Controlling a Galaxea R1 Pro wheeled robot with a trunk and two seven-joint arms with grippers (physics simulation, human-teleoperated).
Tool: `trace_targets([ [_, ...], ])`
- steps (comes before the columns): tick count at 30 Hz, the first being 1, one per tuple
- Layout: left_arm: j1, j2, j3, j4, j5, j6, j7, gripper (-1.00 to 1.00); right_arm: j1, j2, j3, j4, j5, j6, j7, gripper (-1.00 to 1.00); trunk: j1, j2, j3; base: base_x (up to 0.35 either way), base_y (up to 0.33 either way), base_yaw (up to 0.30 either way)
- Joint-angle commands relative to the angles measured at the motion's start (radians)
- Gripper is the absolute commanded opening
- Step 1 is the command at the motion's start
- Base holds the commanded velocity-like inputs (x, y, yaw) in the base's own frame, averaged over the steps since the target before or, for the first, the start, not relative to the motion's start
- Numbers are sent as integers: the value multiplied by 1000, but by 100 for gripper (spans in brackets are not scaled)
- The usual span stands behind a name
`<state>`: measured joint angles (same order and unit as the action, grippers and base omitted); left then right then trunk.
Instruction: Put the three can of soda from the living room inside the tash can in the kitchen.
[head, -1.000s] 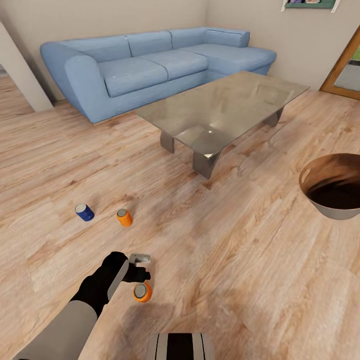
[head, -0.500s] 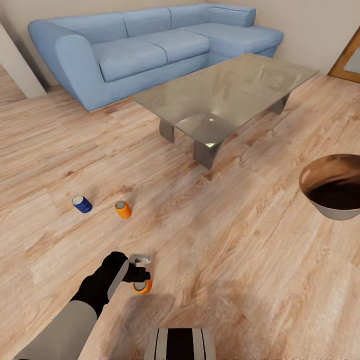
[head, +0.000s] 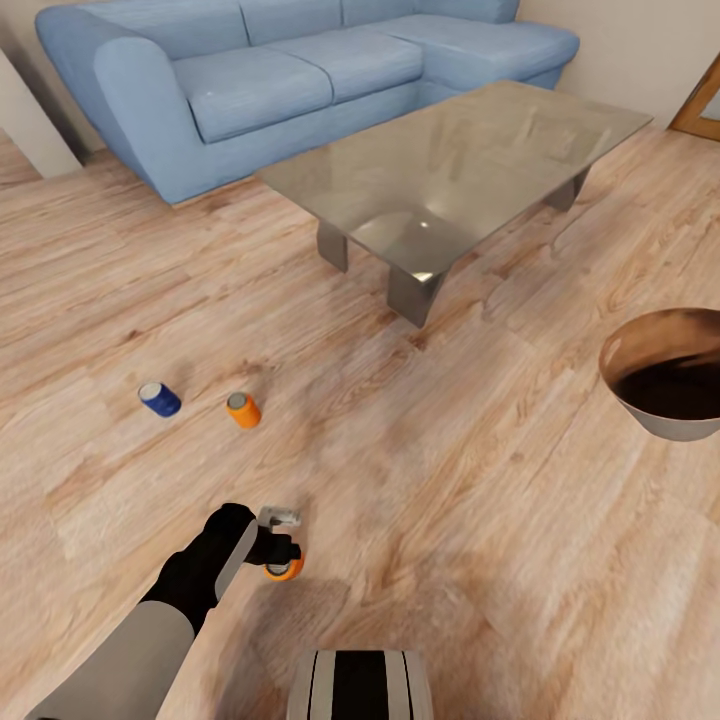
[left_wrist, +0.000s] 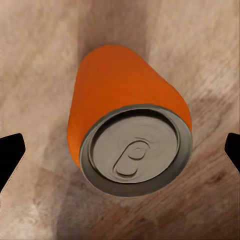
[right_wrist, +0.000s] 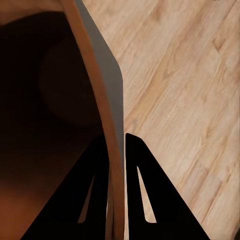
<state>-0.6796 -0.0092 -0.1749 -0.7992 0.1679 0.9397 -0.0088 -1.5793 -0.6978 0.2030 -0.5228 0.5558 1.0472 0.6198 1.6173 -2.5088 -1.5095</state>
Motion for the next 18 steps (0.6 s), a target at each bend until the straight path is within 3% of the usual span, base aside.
trace_targets([
  [1,0,0,0,0,0,0,0,100,-1,0,0,0,9,0,3,-100,0,0,-1,196,0,0],
  [13,0,0,0,-1,-1,-1,2,100,-1,0,1,0,9,0,3,-100,0,0,-7,71,0,0],
  [18,0,-1,0,0,-1,-1,3,100,-1,0,1,0,9,0,3,-100,2,-1,-29,2,0,0],
])
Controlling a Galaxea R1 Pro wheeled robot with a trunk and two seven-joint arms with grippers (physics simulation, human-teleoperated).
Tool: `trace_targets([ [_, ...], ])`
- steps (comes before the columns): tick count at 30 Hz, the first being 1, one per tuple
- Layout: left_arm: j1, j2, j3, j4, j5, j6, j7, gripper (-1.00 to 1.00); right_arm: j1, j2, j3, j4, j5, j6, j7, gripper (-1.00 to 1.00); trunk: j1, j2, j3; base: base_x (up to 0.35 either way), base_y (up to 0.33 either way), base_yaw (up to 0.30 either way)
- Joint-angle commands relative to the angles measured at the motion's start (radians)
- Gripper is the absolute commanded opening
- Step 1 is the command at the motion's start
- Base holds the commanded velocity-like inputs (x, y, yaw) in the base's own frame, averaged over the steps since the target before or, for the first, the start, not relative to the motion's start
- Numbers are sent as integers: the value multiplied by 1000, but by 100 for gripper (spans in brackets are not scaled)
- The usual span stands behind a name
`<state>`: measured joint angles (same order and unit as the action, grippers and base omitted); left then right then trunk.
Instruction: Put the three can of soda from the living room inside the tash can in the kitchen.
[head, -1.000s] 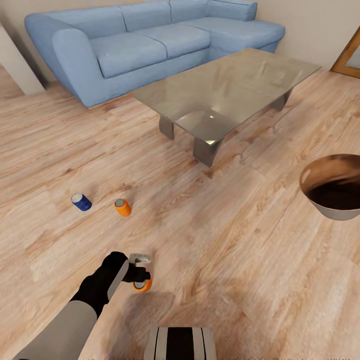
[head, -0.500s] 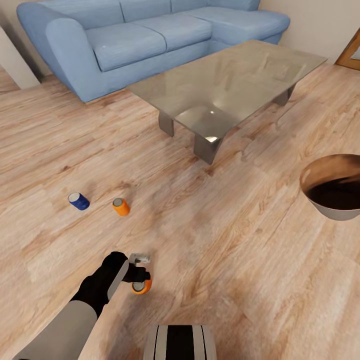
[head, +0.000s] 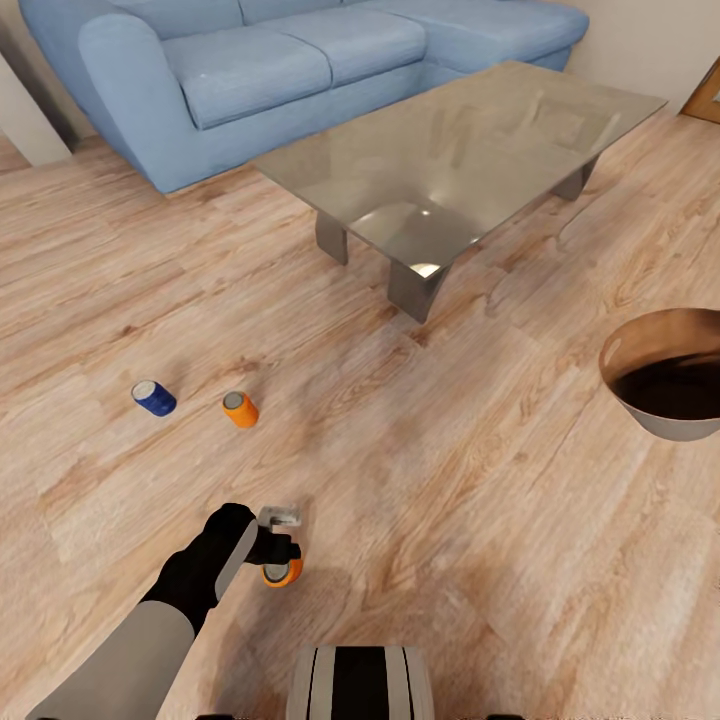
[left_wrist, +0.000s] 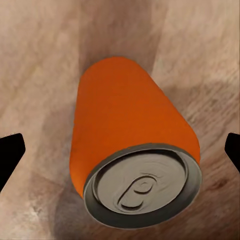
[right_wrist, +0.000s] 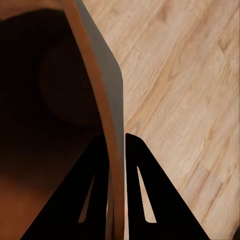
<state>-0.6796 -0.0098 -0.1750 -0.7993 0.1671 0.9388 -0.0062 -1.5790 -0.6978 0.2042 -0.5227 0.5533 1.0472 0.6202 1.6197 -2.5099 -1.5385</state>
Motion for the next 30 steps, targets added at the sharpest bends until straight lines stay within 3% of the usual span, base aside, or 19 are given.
trace_targets([
  [1,0,0,0,0,0,0,0,100,-1,0,0,0,11,0,3,-100,0,0,-5,0,0,0],
  [5,0,-1,0,0,0,0,0,100,-1,0,0,0,11,0,3,-100,2,-1,-25,0,0,0],
  [21,0,0,0,-1,0,-1,0,100,0,3,0,0,11,0,3,-100,2,-1,-29,0,0,0],
  [22,0,1,0,-1,0,-1,0,-100,0,3,0,0,12,0,3,-100,2,-1,-29,0,0,0],
  [30,2,0,0,0,0,-1,-1,-100,0,3,0,0,11,0,3,-100,2,-1,-29,0,0,0],
])
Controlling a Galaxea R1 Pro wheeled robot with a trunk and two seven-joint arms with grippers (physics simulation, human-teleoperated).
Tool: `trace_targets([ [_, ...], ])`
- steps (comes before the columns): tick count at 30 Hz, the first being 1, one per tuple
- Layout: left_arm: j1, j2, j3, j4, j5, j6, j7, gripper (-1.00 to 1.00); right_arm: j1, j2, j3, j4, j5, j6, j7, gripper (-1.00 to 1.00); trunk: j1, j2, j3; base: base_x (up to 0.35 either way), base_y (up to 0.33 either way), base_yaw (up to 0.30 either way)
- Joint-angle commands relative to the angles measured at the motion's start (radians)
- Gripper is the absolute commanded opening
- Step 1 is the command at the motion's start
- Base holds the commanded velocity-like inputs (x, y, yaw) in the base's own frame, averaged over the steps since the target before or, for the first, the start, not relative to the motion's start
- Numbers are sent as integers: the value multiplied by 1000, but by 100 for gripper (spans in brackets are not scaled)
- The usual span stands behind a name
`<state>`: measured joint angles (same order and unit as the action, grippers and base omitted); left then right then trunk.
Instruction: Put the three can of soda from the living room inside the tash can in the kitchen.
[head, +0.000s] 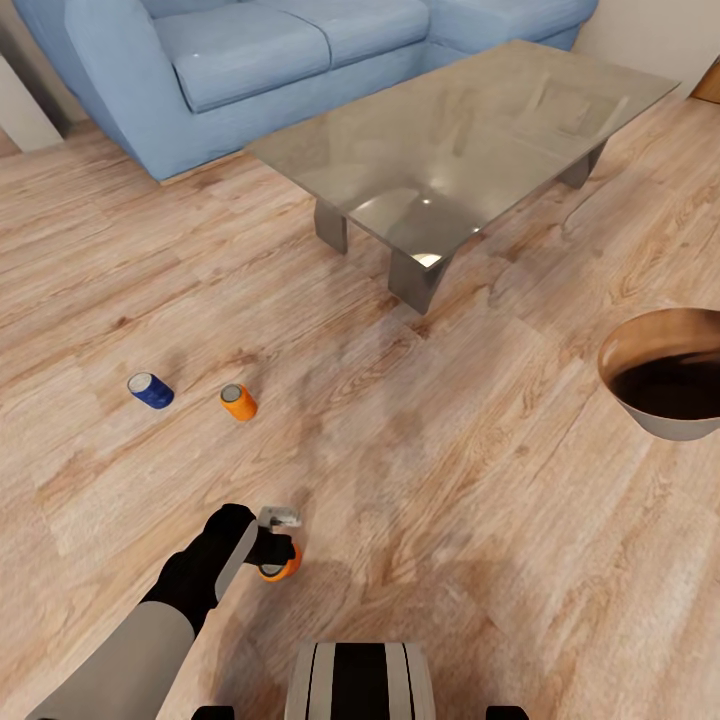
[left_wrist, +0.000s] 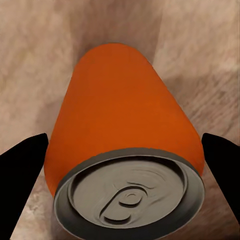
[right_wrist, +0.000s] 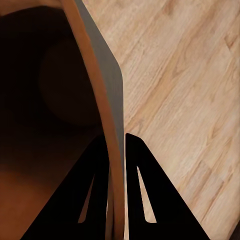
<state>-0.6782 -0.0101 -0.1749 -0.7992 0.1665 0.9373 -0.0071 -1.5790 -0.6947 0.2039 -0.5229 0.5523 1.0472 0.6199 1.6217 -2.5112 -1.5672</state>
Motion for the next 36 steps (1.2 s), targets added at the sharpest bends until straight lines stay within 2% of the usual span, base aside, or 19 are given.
trace_targets([
  [1,0,0,0,0,1,0,-1,-100,0,0,0,0,12,0,3,-100,0,0,0,0,0,0],
  [8,0,-1,1,0,1,1,-2,-100,0,1,0,0,12,0,3,-100,0,0,0,0,0,0],
  [36,-1,-1,2,0,3,14,-6,-100,2,4,0,6,11,0,3,-100,-13,6,108,0,0,0],
])
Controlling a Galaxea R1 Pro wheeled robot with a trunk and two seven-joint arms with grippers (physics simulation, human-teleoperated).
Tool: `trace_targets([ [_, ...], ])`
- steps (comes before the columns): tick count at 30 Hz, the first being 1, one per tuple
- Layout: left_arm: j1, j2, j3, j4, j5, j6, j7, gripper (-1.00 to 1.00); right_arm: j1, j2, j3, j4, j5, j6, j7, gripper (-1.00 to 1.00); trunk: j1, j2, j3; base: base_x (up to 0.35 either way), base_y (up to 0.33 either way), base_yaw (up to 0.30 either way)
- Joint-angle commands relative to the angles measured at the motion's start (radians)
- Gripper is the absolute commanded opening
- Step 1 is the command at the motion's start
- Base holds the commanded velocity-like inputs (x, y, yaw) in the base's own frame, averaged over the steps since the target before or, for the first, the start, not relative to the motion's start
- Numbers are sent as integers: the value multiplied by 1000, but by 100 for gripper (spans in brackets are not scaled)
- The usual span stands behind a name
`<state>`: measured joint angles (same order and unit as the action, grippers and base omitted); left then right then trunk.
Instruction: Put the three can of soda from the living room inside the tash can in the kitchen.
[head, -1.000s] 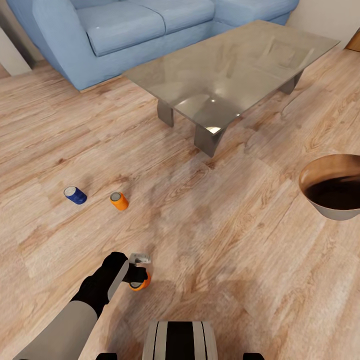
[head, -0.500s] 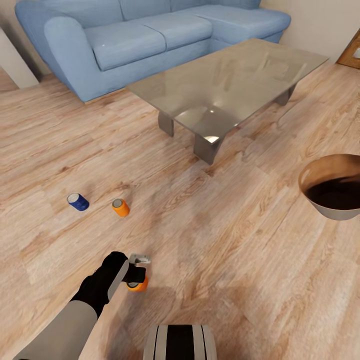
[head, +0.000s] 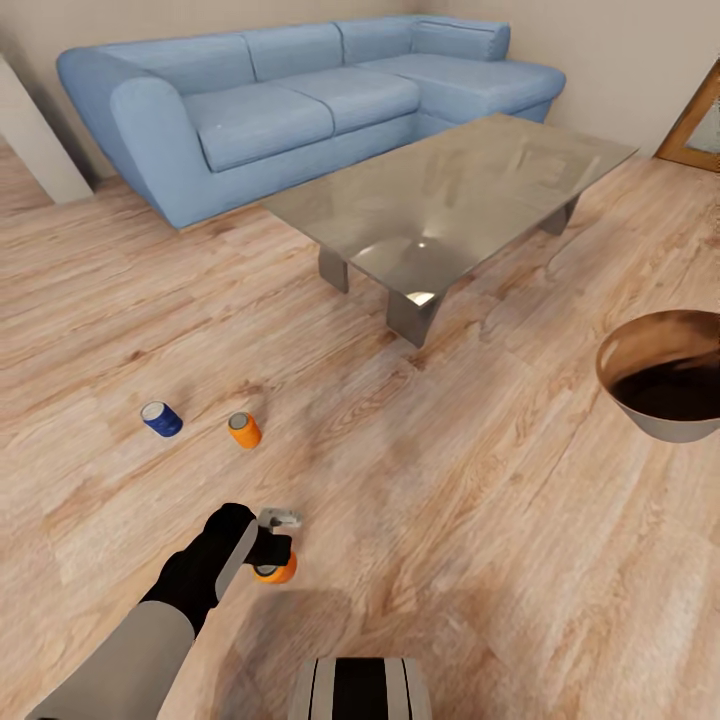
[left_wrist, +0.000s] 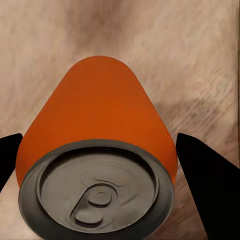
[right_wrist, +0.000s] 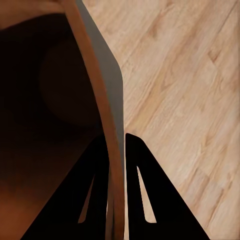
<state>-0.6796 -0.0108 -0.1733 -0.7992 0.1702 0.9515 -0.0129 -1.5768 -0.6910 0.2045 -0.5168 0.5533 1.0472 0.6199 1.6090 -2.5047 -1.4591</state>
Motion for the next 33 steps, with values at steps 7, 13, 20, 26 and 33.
trace_targets([
  [7,-8,11,2,-6,5,37,-7,-100,5,21,-3,13,9,0,3,-100,-3,2,27,0,0,0],
  [13,-68,32,8,-29,7,96,-9,-100,10,28,-4,58,7,0,4,-100,-6,3,50,0,0,0],
  [20,-119,69,12,-25,12,96,-66,-100,23,30,-4,81,6,0,4,-100,-9,5,77,0,0,0],
  [26,-135,91,12,-20,13,96,-114,-100,40,38,-4,87,4,0,4,-100,-32,47,96,0,0,0],
  [33,-153,102,12,-18,14,96,-143,-100,56,70,-5,101,4,0,4,-100,-59,96,118,0,0,0],
])
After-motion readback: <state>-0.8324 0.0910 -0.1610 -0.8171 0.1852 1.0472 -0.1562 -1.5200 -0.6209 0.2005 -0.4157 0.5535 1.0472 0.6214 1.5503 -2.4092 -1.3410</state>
